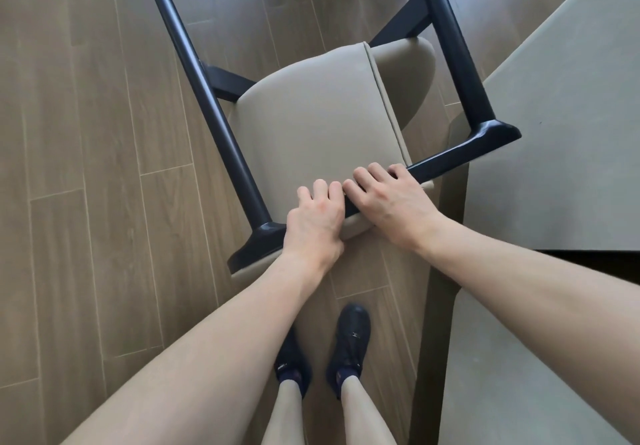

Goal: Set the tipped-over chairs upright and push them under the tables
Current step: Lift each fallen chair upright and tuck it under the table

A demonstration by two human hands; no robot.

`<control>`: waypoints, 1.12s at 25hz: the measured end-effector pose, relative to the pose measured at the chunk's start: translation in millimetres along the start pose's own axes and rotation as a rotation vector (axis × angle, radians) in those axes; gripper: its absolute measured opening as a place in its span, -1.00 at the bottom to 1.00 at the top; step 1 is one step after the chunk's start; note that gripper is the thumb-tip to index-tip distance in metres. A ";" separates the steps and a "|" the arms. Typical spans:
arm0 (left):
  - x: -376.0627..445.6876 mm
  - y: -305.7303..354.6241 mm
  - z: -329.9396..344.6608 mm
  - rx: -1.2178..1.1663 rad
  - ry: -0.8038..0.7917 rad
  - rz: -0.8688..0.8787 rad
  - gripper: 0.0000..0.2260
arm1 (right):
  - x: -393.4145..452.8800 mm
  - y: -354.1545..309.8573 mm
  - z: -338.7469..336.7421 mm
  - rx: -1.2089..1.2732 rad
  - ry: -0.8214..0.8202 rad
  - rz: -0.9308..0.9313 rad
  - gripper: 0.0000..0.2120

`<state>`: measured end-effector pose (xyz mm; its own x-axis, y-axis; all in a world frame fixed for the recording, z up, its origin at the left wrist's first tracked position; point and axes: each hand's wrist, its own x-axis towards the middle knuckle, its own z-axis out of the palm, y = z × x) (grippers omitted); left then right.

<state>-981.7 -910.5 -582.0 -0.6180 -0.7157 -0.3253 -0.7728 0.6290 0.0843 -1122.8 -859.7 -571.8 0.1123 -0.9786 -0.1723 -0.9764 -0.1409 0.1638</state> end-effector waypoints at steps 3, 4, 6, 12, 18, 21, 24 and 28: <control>6.2 -3.1 -5.1 -0.001 -0.042 0.029 -0.56 | 7.2 -1.4 -4.6 -0.015 -0.105 -0.002 -0.64; 8.0 -4.1 -7.4 0.002 -0.059 0.035 -0.57 | 9.0 -1.6 -5.9 -0.021 -0.123 0.003 -0.64; 8.3 -4.7 -11.2 0.000 -0.098 0.041 -0.59 | 10.7 -1.3 -8.6 -0.028 -0.147 0.007 -0.63; 10.0 -16.7 -53.2 0.006 -0.154 0.021 -0.65 | 30.4 7.3 -51.7 -0.019 -0.247 -0.029 -0.62; 50.5 -45.2 -164.9 -0.020 -0.174 0.046 -0.52 | 94.2 61.3 -153.8 0.049 -0.303 -0.130 -0.53; 90.3 -72.2 -225.8 -0.054 -0.190 0.096 -0.57 | 141.5 90.9 -204.2 0.072 -0.340 -0.184 -0.40; 133.9 -102.9 -280.8 -0.071 -0.227 0.127 -0.61 | 200.6 117.0 -246.0 0.068 -0.399 -0.183 -0.34; 195.6 -143.3 -337.9 -0.127 -0.243 0.208 -0.55 | 281.5 146.7 -281.2 0.090 -0.447 -0.187 -0.26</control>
<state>-1040.6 -1243.2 -339.5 -0.7236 -0.4730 -0.5026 -0.6551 0.7001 0.2842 -1182.5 -1198.0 -323.1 0.2161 -0.7751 -0.5937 -0.9614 -0.2749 0.0090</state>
